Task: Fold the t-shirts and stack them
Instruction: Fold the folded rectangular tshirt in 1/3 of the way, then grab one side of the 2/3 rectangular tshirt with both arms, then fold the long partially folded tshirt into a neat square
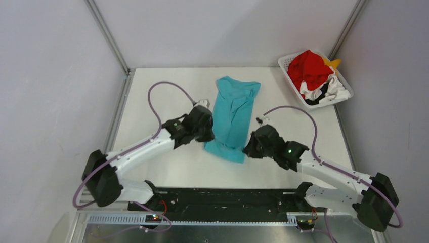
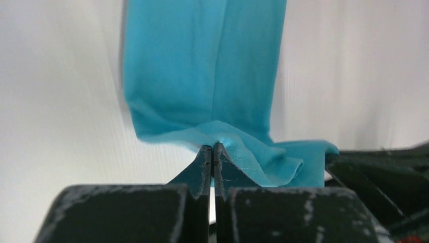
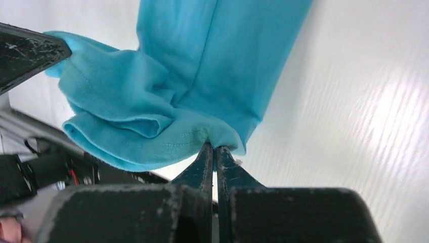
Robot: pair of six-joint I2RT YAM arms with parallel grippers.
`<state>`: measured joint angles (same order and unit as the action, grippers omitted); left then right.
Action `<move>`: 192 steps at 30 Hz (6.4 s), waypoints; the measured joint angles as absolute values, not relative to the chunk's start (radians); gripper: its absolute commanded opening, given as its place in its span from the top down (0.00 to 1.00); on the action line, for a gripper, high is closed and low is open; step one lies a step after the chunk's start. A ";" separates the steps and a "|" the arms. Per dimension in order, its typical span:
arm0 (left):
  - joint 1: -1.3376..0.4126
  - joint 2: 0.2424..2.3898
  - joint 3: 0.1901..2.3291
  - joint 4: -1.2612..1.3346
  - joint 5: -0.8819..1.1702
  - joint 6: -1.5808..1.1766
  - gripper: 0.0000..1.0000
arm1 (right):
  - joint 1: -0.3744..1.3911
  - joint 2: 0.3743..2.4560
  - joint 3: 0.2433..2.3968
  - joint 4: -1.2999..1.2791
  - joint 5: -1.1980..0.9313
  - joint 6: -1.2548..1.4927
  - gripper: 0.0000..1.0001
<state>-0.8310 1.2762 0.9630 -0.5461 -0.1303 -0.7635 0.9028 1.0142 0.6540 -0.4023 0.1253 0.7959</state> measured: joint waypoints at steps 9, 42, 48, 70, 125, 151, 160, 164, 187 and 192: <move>-0.661 1.598 1.267 -0.529 -0.150 -0.701 1.00 | 0.606 1.219 0.790 -0.298 0.036 0.652 1.00; -0.474 2.078 1.660 -0.542 0.032 -0.550 0.01 | 0.334 1.704 1.010 -0.126 -0.185 0.650 0.07; -0.454 1.967 1.573 -0.524 0.003 -0.545 0.00 | 0.356 1.653 1.029 -0.136 -0.160 0.599 0.04; -0.455 1.285 0.806 -0.533 -0.230 -0.656 0.00 | 0.592 1.798 1.070 -0.082 -0.088 0.545 0.02; -0.495 1.731 0.926 -0.247 0.195 -0.796 1.00 | 0.686 1.519 0.717 -0.129 0.018 0.636 0.67; -0.516 0.701 0.474 -0.418 0.054 -0.822 1.00 | 0.924 1.351 0.714 -0.154 -0.593 0.691 1.00; -0.523 0.429 0.546 -0.558 0.059 -0.812 1.00 | 0.936 1.263 0.714 -0.093 -0.782 0.805 1.00; -0.524 0.566 0.626 -0.556 0.045 -0.809 1.00 | 0.844 1.222 0.714 -0.142 -0.797 0.813 1.00; -0.518 1.632 1.265 -0.372 0.062 -0.688 1.00 | 0.191 1.465 0.714 -0.101 -0.946 0.808 0.99; -0.505 1.779 1.350 -0.373 0.101 -0.678 0.64 | 0.157 1.570 0.715 -0.049 -0.948 0.836 0.49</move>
